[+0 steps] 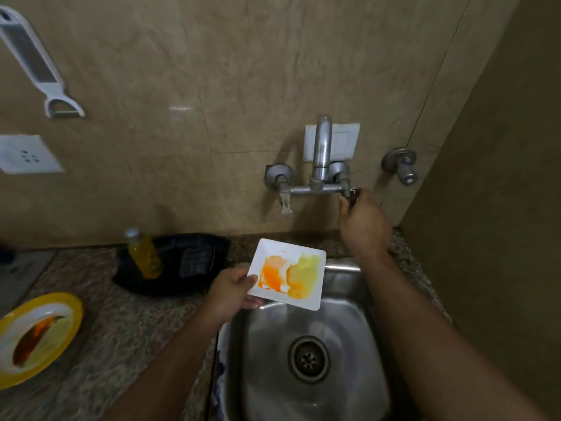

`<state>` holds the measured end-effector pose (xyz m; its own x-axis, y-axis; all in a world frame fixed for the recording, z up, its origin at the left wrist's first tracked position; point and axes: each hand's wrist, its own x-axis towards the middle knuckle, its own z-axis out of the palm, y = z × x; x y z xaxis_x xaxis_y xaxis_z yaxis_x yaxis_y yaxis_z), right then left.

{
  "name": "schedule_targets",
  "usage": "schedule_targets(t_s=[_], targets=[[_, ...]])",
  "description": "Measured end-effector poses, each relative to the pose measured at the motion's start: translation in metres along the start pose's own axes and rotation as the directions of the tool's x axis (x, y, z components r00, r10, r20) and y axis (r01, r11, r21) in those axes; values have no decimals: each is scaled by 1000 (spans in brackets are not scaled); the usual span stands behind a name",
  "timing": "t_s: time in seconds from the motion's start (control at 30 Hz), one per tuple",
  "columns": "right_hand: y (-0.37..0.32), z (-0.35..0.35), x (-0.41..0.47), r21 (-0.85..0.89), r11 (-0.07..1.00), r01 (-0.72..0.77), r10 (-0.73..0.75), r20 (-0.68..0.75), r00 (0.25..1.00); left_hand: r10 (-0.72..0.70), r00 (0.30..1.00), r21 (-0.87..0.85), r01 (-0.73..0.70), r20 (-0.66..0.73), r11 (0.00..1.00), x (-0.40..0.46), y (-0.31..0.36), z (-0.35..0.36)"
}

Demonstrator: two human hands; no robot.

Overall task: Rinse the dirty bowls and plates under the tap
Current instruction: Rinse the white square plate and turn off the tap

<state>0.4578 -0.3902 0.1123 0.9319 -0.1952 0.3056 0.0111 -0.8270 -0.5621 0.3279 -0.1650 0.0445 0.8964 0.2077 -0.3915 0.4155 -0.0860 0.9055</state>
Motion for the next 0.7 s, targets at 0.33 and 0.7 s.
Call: schedule_targets(t_s=[0.33, 0.7], targets=[[7, 14, 16, -99, 994, 46, -46, 7, 999, 21, 1000, 15, -21, -1, 1000, 6, 0, -1], [14, 27, 25, 300, 944, -136, 120, 71, 990, 39, 999, 14, -39, 10, 999, 12, 6, 15]])
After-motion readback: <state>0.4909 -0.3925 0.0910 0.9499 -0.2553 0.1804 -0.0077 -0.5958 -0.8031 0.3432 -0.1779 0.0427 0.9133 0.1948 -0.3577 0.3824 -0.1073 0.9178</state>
